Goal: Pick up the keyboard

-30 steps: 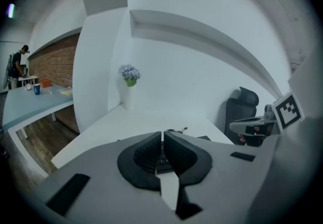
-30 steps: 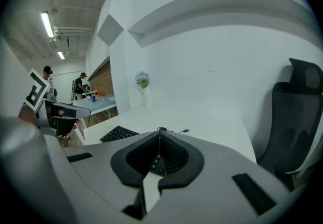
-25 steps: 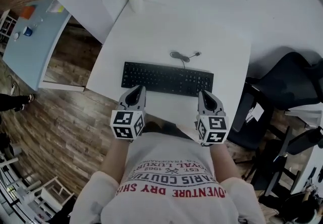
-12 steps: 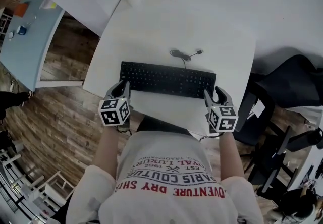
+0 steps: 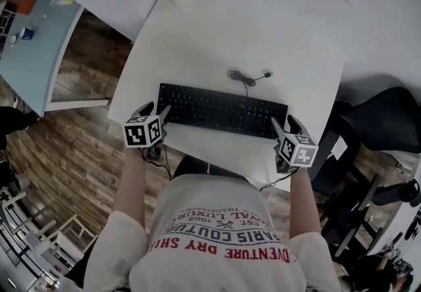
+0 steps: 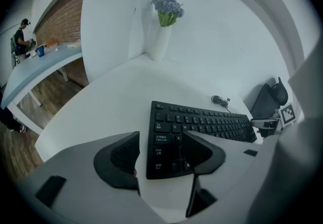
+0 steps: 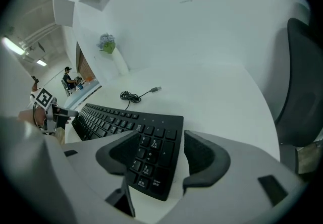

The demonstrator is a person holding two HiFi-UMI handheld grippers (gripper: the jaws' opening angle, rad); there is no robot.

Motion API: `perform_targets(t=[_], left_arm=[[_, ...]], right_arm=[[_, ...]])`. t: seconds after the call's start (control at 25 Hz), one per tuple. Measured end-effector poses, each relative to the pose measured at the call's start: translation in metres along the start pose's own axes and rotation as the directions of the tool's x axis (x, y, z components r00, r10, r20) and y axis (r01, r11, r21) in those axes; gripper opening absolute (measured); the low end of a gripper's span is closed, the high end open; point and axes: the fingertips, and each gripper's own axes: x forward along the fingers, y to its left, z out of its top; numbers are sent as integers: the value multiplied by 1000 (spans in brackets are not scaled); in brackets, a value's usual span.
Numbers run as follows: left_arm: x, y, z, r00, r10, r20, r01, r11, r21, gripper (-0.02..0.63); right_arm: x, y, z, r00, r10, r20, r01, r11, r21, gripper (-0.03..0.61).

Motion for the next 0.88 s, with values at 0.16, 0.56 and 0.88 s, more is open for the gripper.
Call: perform_targets(t=[0.16,0.56,0.88], left_arm=[[9,-2,-1,996,-53,-67,53,999,2,259],[17,-8,1,973,-136,-185,145,989,32,259],[21,-8,1,960,-132,-246,144,989,31,259]], right_arm=[[10,3,-8,998,28,-54,-26,999,32,275],[16,1,-14,990,90,-112,-77,990,118,275],[16,-2,-10,991,64,-121,-50,992,115,282]])
